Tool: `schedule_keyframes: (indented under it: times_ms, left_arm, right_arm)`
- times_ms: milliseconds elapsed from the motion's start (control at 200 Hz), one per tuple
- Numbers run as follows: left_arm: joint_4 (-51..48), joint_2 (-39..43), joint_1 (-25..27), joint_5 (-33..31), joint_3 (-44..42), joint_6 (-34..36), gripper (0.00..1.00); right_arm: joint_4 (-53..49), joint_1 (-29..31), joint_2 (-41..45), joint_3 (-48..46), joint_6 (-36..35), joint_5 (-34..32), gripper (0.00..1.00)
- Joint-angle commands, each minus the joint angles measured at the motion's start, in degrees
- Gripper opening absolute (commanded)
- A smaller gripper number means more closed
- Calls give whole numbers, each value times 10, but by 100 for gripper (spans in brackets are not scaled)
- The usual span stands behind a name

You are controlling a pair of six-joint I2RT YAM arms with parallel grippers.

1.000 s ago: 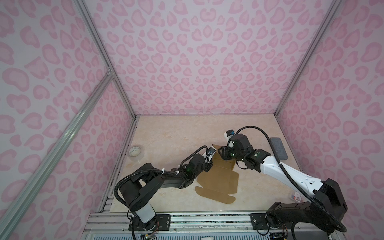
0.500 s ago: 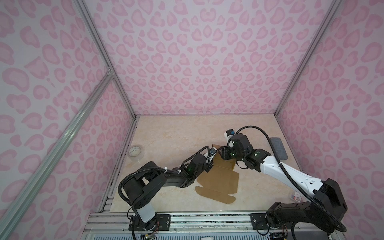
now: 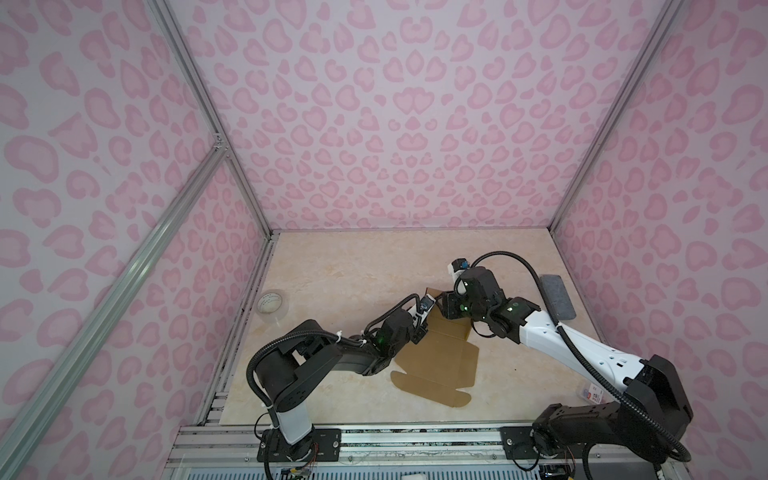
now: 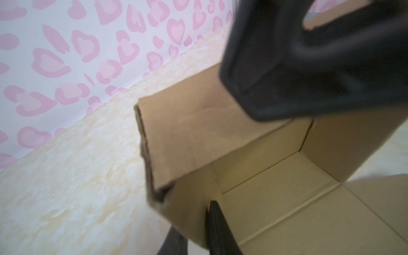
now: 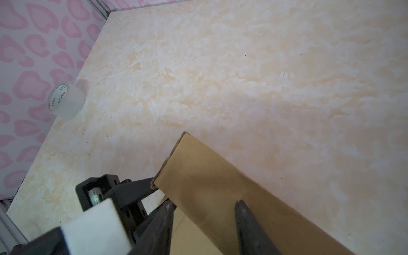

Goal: Fold the paper box

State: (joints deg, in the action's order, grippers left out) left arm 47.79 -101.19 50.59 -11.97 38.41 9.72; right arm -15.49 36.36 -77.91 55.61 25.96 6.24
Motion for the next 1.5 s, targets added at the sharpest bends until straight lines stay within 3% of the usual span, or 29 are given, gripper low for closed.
schedule_keyframes:
  times_ms: [0,280,395,550,580,655,715,735,765,780,795,940,1495]
  left_arm:
    - [72,-9,1,27,-2,10,20]
    - [97,-10,0,43,-2,-14,21]
    - [79,-2,1,67,3,-26,30]
    - [60,-10,-1,70,15,-27,30]
    - [58,-9,-1,69,16,-28,35]
    - [60,-11,-1,67,18,-29,61]
    - [57,-16,-1,66,22,-32,66]
    - [56,-18,-1,67,26,-32,76]
    - [54,-21,-1,65,29,-31,81]
    - [53,-22,-1,63,30,-31,91]
    - [52,-24,-1,60,32,-31,92]
    - [63,-32,-7,29,32,-36,91]
    - [86,-55,-25,66,30,-99,78]
  right_arm:
    - [-14,1,-6,0,4,8,48]
    - [-13,-3,-6,-2,4,10,48]
    - [-9,-7,-9,-5,5,15,48]
    - [-9,-10,-14,-1,6,24,48]
    - [-10,-10,-13,-2,5,24,48]
    - [-8,-12,-14,-3,5,25,48]
    - [-6,-14,-16,-3,5,27,48]
    - [-5,-14,-17,-3,6,29,48]
    - [-5,-14,-18,-3,6,29,48]
    - [-5,-14,-19,-2,6,30,48]
    - [-5,-15,-19,-2,5,31,48]
    - [-4,-16,-19,-1,5,33,48]
    - [-6,-26,-24,-2,1,47,47]
